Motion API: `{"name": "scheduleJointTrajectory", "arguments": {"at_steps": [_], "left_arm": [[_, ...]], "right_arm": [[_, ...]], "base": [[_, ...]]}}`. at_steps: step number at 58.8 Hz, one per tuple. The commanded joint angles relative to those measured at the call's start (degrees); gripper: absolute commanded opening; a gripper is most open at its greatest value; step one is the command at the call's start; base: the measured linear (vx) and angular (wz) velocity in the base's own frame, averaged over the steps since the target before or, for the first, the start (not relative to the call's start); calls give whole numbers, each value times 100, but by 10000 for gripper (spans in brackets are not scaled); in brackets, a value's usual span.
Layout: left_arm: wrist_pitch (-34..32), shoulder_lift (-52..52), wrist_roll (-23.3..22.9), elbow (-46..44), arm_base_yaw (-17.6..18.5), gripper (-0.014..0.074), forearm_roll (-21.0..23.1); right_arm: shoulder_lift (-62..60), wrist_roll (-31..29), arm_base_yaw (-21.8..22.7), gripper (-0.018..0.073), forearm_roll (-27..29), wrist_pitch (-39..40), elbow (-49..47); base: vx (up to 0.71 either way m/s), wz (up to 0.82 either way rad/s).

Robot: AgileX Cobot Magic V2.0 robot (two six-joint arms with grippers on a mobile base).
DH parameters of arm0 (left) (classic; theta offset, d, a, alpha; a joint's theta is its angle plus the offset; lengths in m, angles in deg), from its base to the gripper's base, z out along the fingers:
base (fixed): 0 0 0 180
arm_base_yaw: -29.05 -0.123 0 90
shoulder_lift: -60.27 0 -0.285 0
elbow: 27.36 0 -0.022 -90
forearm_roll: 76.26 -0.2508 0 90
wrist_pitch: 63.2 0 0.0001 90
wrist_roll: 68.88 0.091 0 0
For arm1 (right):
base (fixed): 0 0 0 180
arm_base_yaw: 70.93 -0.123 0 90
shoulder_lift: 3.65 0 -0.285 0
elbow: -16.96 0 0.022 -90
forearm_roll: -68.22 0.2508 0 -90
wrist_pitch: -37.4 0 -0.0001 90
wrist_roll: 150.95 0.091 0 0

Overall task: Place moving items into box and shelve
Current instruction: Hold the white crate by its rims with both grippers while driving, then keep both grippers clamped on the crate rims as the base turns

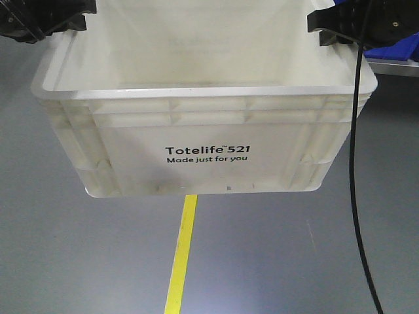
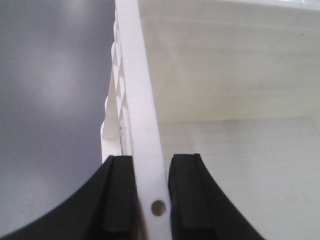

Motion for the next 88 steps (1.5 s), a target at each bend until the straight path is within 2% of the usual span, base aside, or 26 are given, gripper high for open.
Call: {"name": "scheduleJointTrajectory", "arguments": {"at_steps": [1, 88], "left_arm": [[-861, -328, 84, -314, 82, -13, 329], [-861, -328, 84, -314, 82, -13, 329]], "right_arm": [[-304, -88, -43, -13, 279, 844, -290], [-304, -88, -43, -13, 284, 845, -290]], "base": [[38, 18], [44, 8]]}}
